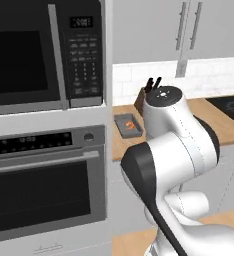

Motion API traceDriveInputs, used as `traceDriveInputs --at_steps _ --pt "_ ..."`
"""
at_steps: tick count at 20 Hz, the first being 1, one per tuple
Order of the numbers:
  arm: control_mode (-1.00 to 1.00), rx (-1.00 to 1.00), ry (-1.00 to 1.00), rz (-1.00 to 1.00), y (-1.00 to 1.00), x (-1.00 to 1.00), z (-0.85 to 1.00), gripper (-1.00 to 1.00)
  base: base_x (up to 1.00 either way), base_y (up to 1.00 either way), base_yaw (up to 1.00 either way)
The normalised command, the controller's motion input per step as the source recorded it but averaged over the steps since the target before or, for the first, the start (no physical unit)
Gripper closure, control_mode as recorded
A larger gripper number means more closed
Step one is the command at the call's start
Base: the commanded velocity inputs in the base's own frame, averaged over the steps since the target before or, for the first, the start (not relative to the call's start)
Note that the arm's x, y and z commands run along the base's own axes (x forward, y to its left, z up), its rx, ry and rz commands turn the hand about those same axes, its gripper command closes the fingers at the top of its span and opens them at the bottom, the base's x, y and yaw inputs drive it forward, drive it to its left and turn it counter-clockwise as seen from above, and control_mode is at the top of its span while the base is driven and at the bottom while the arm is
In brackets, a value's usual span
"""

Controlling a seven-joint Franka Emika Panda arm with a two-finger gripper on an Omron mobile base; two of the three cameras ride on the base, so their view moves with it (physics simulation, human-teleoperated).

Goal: Take the meat container that has the shrimp and place it on the second highest rack of the freezer. Then take the vegetable container that has the bell pepper and squash and place it on the highest rack of the freezer.

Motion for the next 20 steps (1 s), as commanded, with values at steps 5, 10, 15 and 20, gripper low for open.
traceDriveInputs --at_steps 5,10,15,20 --pt "1.00 0.00 0.00 0.00 0.00 0.00 0.00 -1.00 0.38 -1.00 0.05" --pt "1.00 0.00 0.00 0.00 0.00 0.00 0.00 -1.00 0.88 -0.81 0.15" --pt "1.00 0.00 0.00 0.00 0.00 0.00 0.00 -1.00 0.93 -0.34 0.20" --pt "-1.00 0.59 0.17 0.04 0.00 0.33 -0.48 -1.00 0.11 0.00 0.04"
